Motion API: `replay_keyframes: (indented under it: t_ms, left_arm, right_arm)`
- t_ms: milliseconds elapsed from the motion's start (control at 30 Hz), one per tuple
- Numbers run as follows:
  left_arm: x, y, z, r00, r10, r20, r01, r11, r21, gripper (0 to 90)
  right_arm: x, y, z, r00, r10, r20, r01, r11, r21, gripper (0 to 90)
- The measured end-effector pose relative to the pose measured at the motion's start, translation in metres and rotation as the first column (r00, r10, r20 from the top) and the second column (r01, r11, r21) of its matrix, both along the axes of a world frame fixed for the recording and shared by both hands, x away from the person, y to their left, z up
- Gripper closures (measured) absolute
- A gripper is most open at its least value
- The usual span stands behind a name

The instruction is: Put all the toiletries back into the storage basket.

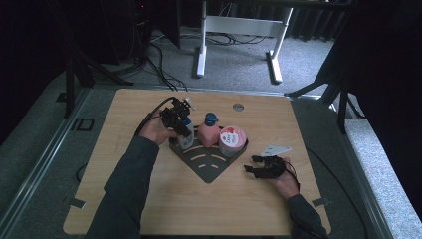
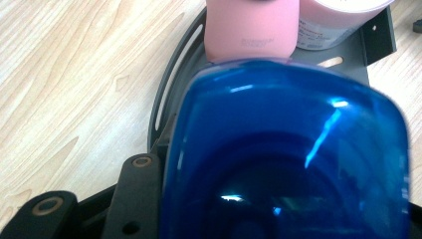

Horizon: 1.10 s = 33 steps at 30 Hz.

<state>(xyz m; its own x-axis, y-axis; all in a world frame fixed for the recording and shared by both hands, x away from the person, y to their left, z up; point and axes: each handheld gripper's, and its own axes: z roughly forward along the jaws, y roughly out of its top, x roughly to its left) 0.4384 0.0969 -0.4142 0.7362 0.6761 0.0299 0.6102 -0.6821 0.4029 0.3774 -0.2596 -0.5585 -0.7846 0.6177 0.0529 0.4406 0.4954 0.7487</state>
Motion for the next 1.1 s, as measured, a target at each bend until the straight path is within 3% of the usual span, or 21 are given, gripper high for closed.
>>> replay_keyframes:
  t_ms: [533,1100]
  left_arm:
    - [0.014,-0.012,-0.008,0.9994,0.034,0.004,-0.034,0.999,0.03,55.4]
    - [0.028,-0.012,-0.015,0.9979,0.064,0.005,-0.064,0.9976,0.027,55.4]
  right_arm:
    - [0.0,0.0,0.0,1.0,0.003,0.0,-0.003,1.0,0.0,42.0]
    - [0.001,0.0,0.0,1.0,0.004,-0.002,-0.004,1.0,0.003,42.0]
